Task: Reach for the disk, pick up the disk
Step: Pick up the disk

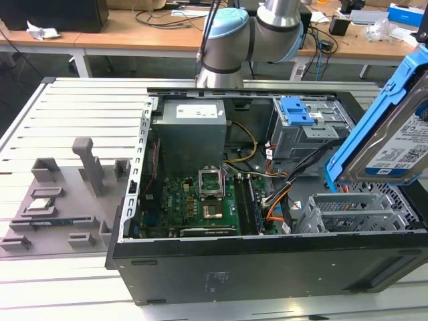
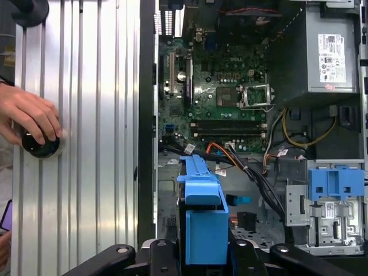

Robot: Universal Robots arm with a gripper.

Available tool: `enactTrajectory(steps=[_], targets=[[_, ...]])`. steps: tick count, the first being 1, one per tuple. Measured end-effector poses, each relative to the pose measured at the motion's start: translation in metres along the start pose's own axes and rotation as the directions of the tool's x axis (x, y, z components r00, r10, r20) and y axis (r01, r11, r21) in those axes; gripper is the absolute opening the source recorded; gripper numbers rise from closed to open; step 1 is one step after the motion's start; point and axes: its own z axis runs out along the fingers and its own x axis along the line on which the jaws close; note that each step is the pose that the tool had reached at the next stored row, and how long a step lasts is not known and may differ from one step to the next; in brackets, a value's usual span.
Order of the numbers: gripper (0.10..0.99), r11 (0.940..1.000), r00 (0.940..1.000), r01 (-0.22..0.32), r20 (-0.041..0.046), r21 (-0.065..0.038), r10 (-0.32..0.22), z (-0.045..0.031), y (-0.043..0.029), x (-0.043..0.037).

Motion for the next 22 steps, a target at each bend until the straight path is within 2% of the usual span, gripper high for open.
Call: enactTrajectory(steps=[9,11,16,20,22], targets=[[0.361,1.0000,1.0000,0.000,-0.0040,-0.003,0.000,0.0154,-0.0084,-0.0108],[0.361,1.0000,1.0000,0.000,-0.0041,-0.003,0.000,0.0176,-0.0095,-0.0116],[0.361,1.0000,1.0000,-0.001,-0.0052,-0.004,0.000,0.0310,-0.0138,-0.0139],[0.361,1.0000,1.0000,-0.001,-0.0053,-0.004,0.001,0.0385,-0.0152,-0.0140],[0.361,1.0000,0.9999,-0.007,-0.0108,-0.004,0.007,0.0443,-0.0154,-0.0138]])
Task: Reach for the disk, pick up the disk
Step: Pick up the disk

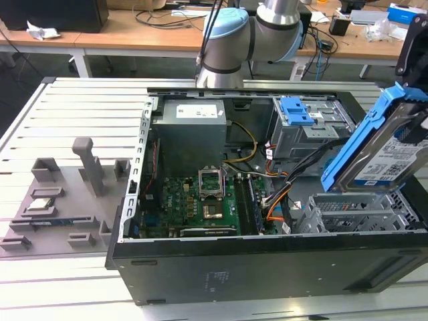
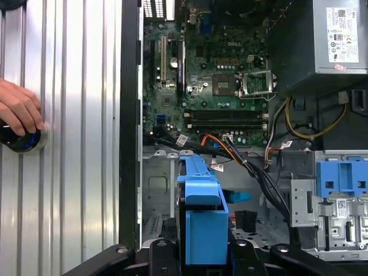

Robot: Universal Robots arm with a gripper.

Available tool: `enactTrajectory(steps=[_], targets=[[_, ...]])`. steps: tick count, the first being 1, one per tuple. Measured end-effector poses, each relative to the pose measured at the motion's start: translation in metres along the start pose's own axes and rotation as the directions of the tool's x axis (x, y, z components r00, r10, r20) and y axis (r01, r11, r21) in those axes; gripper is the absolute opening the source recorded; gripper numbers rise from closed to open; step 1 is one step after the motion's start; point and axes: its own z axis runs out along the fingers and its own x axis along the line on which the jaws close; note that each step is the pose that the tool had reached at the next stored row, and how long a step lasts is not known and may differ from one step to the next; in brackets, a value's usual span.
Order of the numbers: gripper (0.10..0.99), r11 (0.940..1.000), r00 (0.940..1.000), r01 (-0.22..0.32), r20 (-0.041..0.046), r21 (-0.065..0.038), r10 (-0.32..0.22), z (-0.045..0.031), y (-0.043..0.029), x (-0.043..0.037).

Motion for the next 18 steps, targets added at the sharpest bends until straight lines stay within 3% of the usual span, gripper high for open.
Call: enactTrajectory(steps=[4,12,18], targets=[[0.361,0.9996,0.9995,-0.027,-0.0133,0.001,0.027,0.0050,-0.0002,-0.0001],[0.361,0.9989,0.9988,-0.047,-0.0132,0.001,0.047,0.0190,-0.0011,-0.0010],[0.361,0.9989,0.9988,-0.046,-0.0133,0.001,0.046,0.0195,-0.0012,-0.0010]])
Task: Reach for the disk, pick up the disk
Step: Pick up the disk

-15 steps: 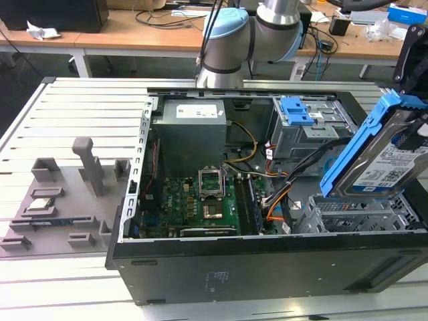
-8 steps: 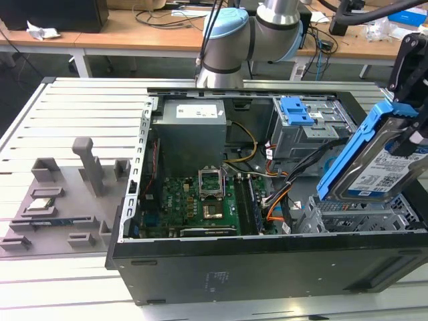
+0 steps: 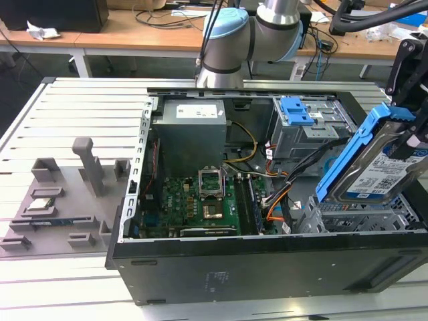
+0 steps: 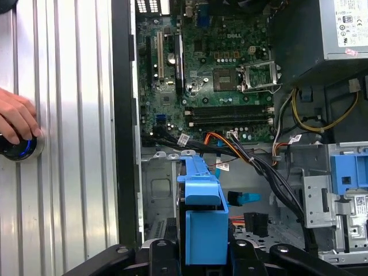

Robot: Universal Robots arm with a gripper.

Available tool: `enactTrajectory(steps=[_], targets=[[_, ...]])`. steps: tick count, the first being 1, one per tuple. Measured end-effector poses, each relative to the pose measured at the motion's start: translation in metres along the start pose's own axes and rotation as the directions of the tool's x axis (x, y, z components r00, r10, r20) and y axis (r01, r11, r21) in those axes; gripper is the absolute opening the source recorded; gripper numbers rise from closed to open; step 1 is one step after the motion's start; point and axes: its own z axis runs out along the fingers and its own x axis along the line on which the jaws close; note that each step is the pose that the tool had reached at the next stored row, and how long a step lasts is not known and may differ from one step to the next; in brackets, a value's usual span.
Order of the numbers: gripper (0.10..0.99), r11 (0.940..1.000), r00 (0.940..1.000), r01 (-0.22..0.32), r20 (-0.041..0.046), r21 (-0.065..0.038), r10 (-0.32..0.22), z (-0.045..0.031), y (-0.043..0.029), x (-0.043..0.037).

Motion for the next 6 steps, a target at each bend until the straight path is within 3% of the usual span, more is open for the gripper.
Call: enactTrajectory(steps=[6], targets=[[0.361,1.0000,1.0000,0.000,0.0001,0.000,0.000,0.0002,0.0000,0.0000]])
